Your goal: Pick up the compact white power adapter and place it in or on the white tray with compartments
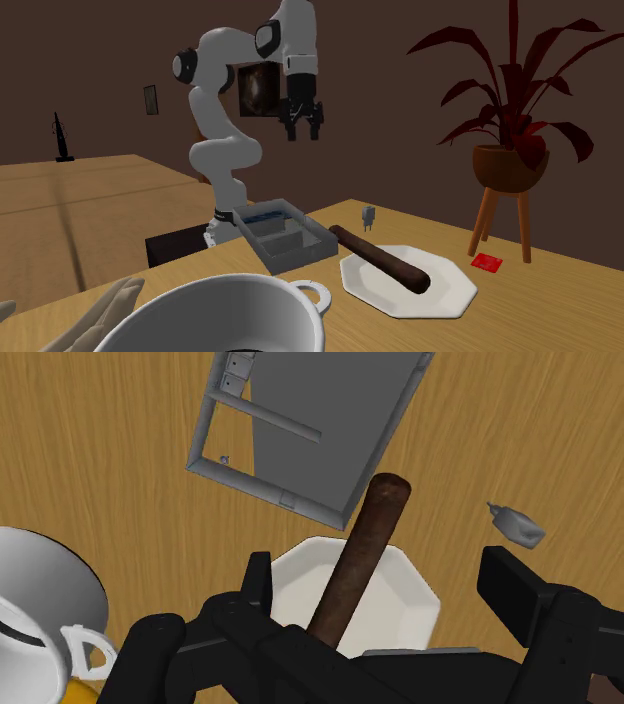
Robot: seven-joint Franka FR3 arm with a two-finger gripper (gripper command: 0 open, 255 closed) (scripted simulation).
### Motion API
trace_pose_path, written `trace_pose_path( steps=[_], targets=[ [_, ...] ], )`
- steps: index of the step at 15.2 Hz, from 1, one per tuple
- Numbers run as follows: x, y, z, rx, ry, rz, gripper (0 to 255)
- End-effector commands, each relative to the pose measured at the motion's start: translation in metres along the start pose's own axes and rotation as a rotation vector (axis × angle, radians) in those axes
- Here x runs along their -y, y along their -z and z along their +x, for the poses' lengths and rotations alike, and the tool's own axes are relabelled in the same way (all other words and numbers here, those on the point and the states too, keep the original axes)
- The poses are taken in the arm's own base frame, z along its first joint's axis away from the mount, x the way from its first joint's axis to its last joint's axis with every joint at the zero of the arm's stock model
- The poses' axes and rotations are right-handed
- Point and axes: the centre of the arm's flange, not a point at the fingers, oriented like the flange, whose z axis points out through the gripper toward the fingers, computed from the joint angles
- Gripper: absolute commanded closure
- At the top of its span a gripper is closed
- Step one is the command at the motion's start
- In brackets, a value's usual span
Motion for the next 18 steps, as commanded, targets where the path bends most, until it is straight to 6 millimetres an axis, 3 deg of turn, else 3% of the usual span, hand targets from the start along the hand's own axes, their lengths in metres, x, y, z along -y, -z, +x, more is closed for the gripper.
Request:
trace_pose_path(
  steps=[1,18],
  targets=[
    [0.014,-0.018,0.007,0.006,0.007,0.004,0],
    [0.160,-0.172,0.080,0.065,0.075,0.039,0]
  ],
)
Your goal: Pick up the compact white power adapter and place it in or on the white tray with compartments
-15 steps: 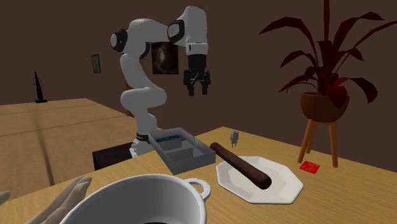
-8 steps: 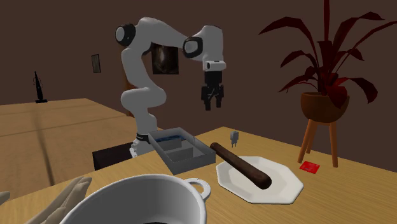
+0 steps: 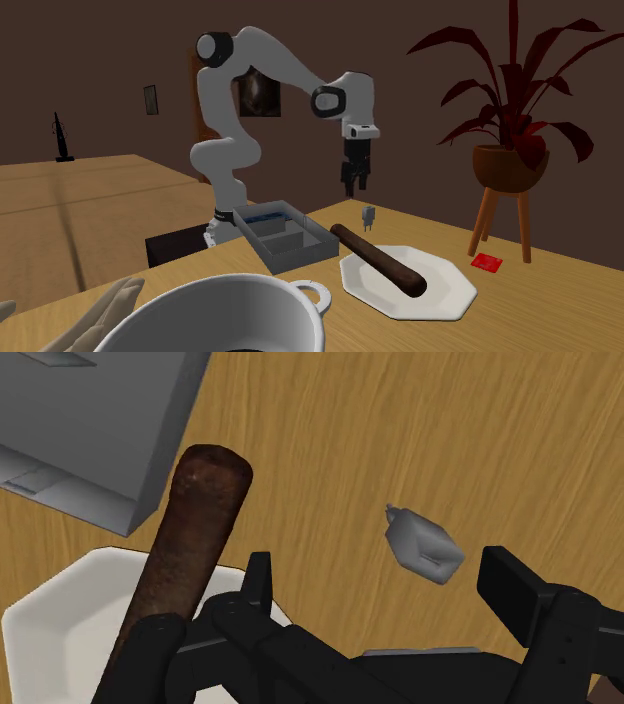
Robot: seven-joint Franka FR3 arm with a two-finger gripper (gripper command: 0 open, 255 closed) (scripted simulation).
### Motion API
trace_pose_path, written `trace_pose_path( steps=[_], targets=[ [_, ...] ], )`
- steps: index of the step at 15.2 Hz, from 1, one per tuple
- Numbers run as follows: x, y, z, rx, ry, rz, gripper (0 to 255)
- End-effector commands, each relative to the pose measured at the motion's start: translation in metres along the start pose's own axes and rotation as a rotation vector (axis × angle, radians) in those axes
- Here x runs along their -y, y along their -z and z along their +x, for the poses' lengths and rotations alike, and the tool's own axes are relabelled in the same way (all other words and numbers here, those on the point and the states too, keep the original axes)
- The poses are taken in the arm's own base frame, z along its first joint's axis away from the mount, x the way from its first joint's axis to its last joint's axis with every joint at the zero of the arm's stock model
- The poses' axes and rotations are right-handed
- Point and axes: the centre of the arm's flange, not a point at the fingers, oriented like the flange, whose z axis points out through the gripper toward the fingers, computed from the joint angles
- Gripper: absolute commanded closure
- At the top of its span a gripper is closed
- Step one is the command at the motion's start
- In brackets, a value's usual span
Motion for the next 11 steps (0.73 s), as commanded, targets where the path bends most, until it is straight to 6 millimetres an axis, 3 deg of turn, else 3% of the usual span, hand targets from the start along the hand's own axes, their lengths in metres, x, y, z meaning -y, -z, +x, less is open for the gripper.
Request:
trace_pose_path(
  steps=[1,4,11],
  targets=[
    [0.015,-0.018,0.010,0.006,0.008,0.005,0],
    [0.040,-0.045,0.024,0.017,0.019,0.012,0],
    [0.042,-0.078,0.025,0.018,0.020,0.012,0]
  ],
)
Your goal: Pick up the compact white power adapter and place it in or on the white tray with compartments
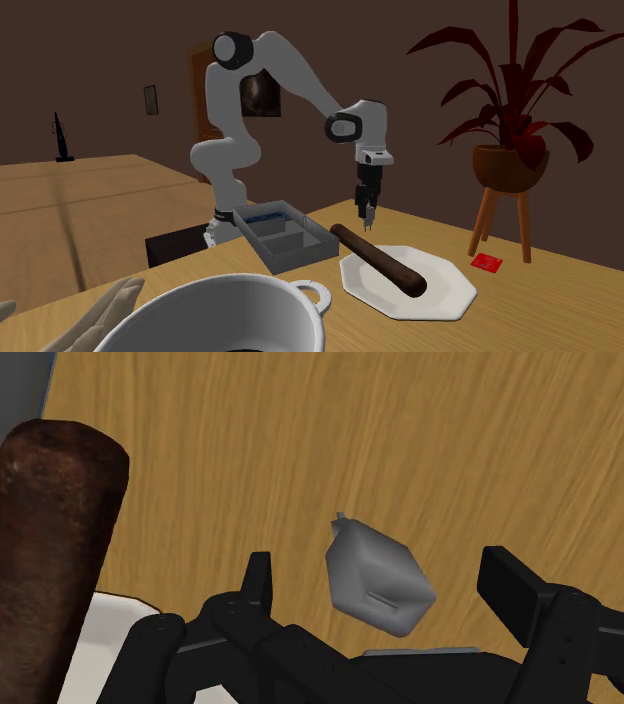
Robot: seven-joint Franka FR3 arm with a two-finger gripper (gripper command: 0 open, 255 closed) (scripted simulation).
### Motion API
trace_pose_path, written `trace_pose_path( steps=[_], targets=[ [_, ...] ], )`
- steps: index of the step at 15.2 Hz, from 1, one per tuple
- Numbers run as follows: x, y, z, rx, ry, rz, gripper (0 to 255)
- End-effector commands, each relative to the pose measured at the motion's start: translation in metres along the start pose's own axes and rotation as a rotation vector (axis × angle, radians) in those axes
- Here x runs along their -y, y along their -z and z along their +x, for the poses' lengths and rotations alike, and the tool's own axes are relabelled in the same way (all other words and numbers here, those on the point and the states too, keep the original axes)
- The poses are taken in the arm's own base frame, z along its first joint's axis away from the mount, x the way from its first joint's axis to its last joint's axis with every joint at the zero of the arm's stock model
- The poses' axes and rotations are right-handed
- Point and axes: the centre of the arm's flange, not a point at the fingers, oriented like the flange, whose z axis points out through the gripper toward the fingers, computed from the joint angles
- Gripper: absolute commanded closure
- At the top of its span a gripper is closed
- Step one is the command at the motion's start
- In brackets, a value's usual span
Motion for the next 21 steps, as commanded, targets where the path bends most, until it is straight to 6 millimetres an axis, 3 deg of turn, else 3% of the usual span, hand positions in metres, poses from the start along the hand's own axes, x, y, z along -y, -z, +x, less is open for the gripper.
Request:
trace_pose_path(
  steps=[1,9,10,19,21],
  targets=[
    [0.000,-0.013,0.001,0.000,0.000,0.000,0],
    [0.000,-0.013,0.001,0.000,0.000,0.000,0],
    [0.000,-0.013,0.001,0.000,0.000,0.000,255],
    [0.000,-0.013,0.001,0.000,0.000,0.000,255],
    [0.000,-0.003,0.001,0.000,0.000,0.000,255]
  ],
)
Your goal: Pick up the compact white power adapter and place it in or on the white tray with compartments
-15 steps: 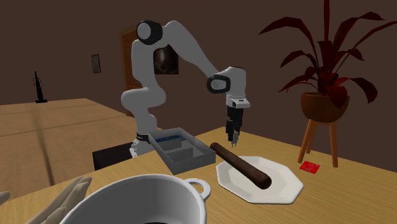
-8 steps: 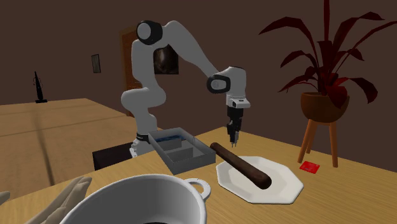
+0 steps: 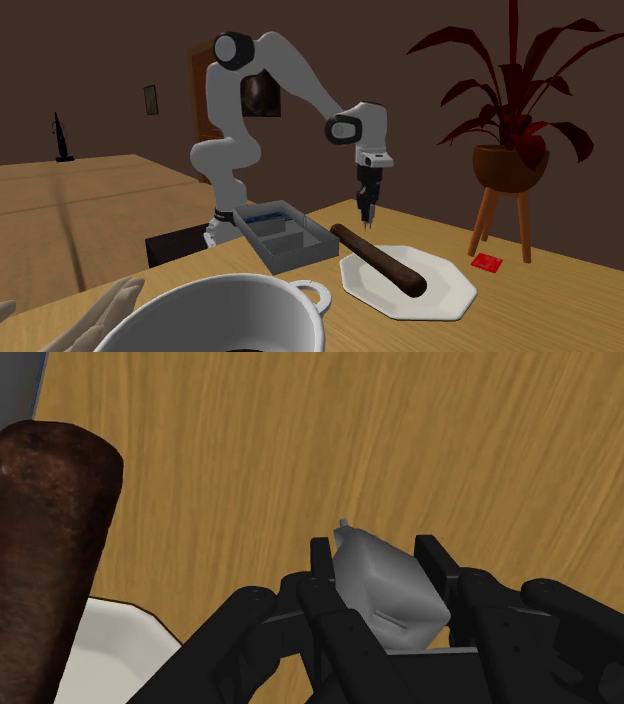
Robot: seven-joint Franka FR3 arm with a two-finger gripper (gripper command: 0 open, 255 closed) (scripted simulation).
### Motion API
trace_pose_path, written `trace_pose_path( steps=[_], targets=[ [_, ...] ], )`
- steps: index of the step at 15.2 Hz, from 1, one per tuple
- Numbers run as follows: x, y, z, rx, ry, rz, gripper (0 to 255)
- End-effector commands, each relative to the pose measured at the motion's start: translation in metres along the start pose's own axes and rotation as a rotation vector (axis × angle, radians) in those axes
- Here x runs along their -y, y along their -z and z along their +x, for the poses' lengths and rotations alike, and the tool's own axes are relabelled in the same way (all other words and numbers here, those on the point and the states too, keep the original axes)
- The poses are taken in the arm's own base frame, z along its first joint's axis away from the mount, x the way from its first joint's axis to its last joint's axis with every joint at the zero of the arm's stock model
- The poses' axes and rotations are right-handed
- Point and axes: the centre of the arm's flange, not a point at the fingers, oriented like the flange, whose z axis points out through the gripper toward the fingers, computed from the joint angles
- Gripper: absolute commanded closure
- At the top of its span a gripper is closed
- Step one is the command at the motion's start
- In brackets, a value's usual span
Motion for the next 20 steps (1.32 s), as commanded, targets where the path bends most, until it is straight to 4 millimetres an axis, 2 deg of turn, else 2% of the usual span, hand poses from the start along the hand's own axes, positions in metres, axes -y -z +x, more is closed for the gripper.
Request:
trace_pose_path(
  steps=[1,20],
  targets=[
    [0.000,0.009,0.001,0.000,0.000,0.000,255],
    [0.000,0.109,0.001,0.000,0.000,0.000,255]
  ],
)
